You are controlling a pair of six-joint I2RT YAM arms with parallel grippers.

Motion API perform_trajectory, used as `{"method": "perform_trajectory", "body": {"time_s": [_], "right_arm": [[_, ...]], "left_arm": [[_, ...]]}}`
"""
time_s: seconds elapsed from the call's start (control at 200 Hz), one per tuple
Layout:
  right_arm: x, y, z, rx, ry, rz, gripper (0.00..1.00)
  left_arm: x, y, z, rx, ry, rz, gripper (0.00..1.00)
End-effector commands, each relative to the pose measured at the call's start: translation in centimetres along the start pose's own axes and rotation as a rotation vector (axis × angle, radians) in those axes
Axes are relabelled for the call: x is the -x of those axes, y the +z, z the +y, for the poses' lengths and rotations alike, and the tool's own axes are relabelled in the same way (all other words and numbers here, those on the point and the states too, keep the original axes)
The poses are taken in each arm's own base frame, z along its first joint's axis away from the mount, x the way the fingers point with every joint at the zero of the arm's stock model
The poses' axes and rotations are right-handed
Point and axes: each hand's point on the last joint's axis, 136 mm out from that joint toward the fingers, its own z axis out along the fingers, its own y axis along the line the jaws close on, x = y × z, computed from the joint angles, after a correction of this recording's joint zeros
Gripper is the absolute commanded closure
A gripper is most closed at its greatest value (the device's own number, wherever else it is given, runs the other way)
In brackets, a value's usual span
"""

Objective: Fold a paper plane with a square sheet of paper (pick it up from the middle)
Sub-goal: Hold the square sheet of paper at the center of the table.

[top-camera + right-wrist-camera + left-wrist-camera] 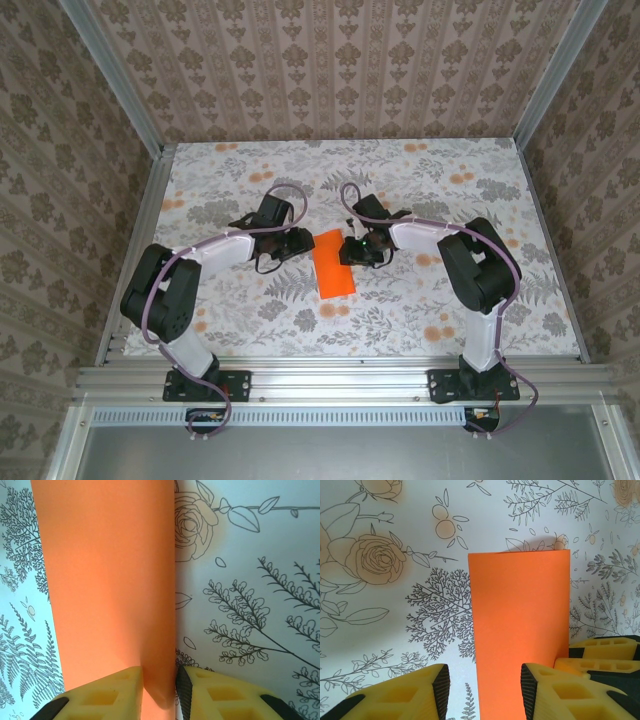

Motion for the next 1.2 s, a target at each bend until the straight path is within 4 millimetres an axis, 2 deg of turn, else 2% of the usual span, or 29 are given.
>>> {"method": "perform_trajectory", "body": {"time_s": [0.0,0.34,0.615,0.945,1.195], "right_arm": [[-1.9,0.8,-2.6,-0.058,0.030,0.051,0.72],[-3.1,1.3,-3.9,-0.098,0.071,0.073,0.70],[-3.5,1.6,-4.5,-0.130,0.073,0.093,0.71],[-4.1,1.7,-5.5,-0.173,0.087,0.106,0.72],[-4.2,1.8,-5.7,-0.186,0.099,0.110,0.70]], "left_arm": [[-0.1,-0.6,0.7,0.017,-0.008,-0.007,0.56],[0.2,-0.1,1.0,0.000,-0.064,-0.040,0.57],[0.6,-0.2,0.4,-0.029,-0.065,-0.057,0.59],[-0.3,0.2,-0.2,-0.084,-0.065,-0.027,0.65],[-0.7,0.5,-0.7,-0.104,-0.057,-0.014,0.67]]}}
